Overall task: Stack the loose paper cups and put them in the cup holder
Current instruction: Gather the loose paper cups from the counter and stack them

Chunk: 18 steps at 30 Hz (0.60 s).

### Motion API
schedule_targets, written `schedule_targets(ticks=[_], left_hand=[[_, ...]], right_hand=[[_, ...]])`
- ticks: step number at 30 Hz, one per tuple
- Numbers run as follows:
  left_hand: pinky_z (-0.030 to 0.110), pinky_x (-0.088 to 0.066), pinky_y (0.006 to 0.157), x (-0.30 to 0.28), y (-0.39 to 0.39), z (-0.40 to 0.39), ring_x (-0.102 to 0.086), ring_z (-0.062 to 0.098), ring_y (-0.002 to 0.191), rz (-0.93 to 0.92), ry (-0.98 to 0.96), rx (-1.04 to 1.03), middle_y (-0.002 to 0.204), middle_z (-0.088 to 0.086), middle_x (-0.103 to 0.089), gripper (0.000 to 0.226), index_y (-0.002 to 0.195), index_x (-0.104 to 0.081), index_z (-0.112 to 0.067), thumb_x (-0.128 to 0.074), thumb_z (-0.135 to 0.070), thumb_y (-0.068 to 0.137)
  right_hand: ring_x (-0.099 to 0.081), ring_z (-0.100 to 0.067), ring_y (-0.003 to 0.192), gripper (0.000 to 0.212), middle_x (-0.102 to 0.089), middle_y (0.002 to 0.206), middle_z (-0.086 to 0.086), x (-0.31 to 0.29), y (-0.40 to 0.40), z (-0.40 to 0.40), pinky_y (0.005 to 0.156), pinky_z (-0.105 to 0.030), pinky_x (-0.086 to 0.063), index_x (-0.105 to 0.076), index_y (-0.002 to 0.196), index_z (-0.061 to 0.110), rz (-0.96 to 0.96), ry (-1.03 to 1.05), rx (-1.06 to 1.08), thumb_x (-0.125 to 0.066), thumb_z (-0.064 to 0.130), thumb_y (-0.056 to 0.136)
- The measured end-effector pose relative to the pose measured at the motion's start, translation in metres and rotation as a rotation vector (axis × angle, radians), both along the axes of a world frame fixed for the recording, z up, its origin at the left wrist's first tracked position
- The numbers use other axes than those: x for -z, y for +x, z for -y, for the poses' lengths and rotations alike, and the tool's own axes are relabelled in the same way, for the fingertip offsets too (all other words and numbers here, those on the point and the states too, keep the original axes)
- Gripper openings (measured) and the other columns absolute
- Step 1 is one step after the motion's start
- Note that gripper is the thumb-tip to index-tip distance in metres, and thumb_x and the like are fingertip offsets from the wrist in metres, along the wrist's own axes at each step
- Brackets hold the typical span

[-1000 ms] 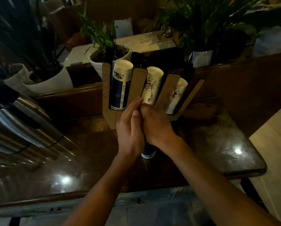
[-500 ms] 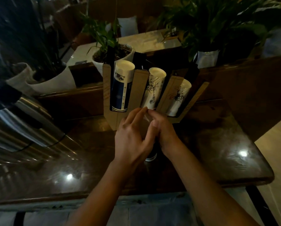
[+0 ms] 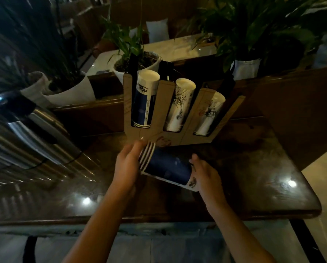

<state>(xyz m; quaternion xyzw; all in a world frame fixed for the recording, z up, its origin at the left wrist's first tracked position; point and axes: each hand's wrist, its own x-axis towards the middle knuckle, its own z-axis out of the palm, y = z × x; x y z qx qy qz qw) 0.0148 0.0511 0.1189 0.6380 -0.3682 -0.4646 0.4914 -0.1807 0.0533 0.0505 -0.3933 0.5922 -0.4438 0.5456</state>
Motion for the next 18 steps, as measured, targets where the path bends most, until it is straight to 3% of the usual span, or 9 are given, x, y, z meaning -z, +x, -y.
schedule_targets(ticks=[3,6,9,10,14,18], left_hand=[[0.037,-0.057,0.073,0.018,-0.001,-0.011,-0.076,0.023,0.088,-0.166,0.18,-0.056,0.103,0.007,-0.078,0.046,0.115,-0.069,-0.021,-0.062,-0.056,0.086],[0.037,-0.056,0.076,0.029,-0.003,-0.022,-0.071,0.023,0.092,-0.076,0.287,0.003,0.118,0.015,-0.071,0.043,0.122,-0.063,-0.016,-0.051,-0.05,0.098],[0.032,-0.057,0.051,0.026,-0.003,-0.033,-0.076,0.025,0.068,-0.182,0.43,0.023,0.086,0.013,-0.079,0.041,0.111,-0.067,-0.014,-0.049,-0.047,0.098],[0.032,-0.057,0.049,0.025,-0.004,-0.037,-0.077,0.025,0.067,-0.196,0.45,0.031,0.083,0.011,-0.079,0.041,0.112,-0.067,-0.015,-0.05,-0.049,0.097],[0.04,-0.058,0.057,0.027,-0.021,-0.052,-0.076,0.032,0.082,-0.249,0.461,-0.008,0.108,0.013,-0.077,0.049,0.124,-0.062,-0.023,-0.057,-0.057,0.09],[0.033,-0.048,0.061,0.022,-0.041,-0.063,-0.064,0.032,0.066,-0.683,0.638,-0.059,0.082,0.017,-0.071,0.046,0.108,-0.069,-0.008,-0.048,-0.047,0.095]], right_hand=[[-0.068,-0.001,0.076,0.025,-0.071,0.089,0.015,0.004,-0.006,-0.004,0.061,-0.024,-0.049,-0.075,0.087,0.042,0.076,0.034,0.102,-0.057,0.059,0.089],[-0.069,-0.012,0.077,0.034,-0.073,0.087,0.008,0.006,-0.012,-0.004,0.06,-0.03,-0.049,-0.078,0.076,0.036,0.055,0.076,0.175,-0.054,0.059,0.083],[-0.071,-0.016,0.063,0.038,-0.075,0.074,-0.003,0.004,-0.02,0.0,0.046,-0.025,-0.049,-0.078,0.066,0.03,0.067,0.127,0.19,-0.056,0.052,0.088],[-0.072,-0.018,0.065,0.038,-0.075,0.073,-0.003,0.003,-0.021,0.0,0.047,-0.025,-0.049,-0.078,0.065,0.029,0.066,0.128,0.176,-0.057,0.051,0.088],[-0.073,-0.023,0.076,0.036,-0.077,0.078,0.0,-0.006,-0.023,0.003,0.06,-0.032,-0.052,-0.079,0.069,0.027,0.083,0.095,0.131,-0.06,0.056,0.081],[-0.075,-0.028,0.088,0.036,-0.078,0.098,-0.007,-0.018,-0.025,0.003,0.072,-0.042,-0.06,-0.078,0.09,0.026,0.338,-0.015,0.14,-0.076,0.054,0.066]])
